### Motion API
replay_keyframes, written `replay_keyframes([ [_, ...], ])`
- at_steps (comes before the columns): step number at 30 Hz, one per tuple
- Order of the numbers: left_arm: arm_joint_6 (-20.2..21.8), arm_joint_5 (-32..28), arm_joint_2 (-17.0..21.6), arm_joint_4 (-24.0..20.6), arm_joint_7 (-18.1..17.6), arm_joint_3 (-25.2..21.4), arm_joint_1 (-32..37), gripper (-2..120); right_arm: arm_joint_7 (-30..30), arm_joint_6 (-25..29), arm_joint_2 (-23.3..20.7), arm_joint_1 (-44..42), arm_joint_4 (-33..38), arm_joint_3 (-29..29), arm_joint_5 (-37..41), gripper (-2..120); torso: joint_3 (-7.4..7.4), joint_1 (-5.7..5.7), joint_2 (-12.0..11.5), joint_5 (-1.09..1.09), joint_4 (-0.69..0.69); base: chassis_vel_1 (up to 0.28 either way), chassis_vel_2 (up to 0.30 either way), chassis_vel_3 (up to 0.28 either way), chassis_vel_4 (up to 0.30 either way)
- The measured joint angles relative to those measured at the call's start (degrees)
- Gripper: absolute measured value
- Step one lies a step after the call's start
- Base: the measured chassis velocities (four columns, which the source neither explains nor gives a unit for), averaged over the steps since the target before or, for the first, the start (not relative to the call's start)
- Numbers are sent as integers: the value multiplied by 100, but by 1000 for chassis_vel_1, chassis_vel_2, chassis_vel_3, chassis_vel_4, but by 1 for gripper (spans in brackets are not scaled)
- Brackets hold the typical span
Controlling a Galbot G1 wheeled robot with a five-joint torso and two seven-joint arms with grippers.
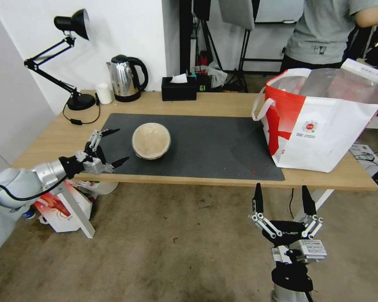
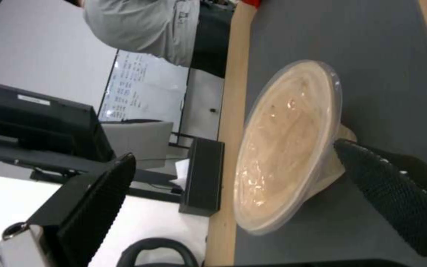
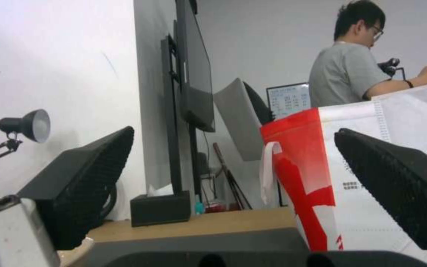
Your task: Pick up the trash from the table and place it into the takeout bag.
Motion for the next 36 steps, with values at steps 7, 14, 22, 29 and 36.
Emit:
replay_keyframes([
  [7, -16, 102, -94, 190, 20, 537, -431, 100, 0, 0, 0, 0, 0, 0, 0, 100, 0, 0, 0, 0, 0, 0, 0, 0, 0],
  [14, -15, 172, -97, 273, 23, 847, -730, 100, 0, 0, 0, 0, 0, 0, 0, 100, 0, 0, 0, 0, 0, 0, 0, 0, 0],
  [22, -15, 220, -107, 378, 25, 1109, -1003, 100, 0, 0, 0, 0, 0, 0, 0, 100, 0, 0, 0, 0, 0, 0, 0, 0, 0],
  [29, -53, 282, -151, 527, 32, 1276, -1208, 100, 0, 0, 0, 0, 0, 0, 0, 100, 0, 0, 0, 0, 0, 0, 0, 0, 0],
  [36, -101, 293, -197, 666, 46, 1422, -1360, 100, 0, 0, 0, 0, 0, 0, 0, 100, 0, 0, 0, 0, 0, 0, 0, 0, 0],
])
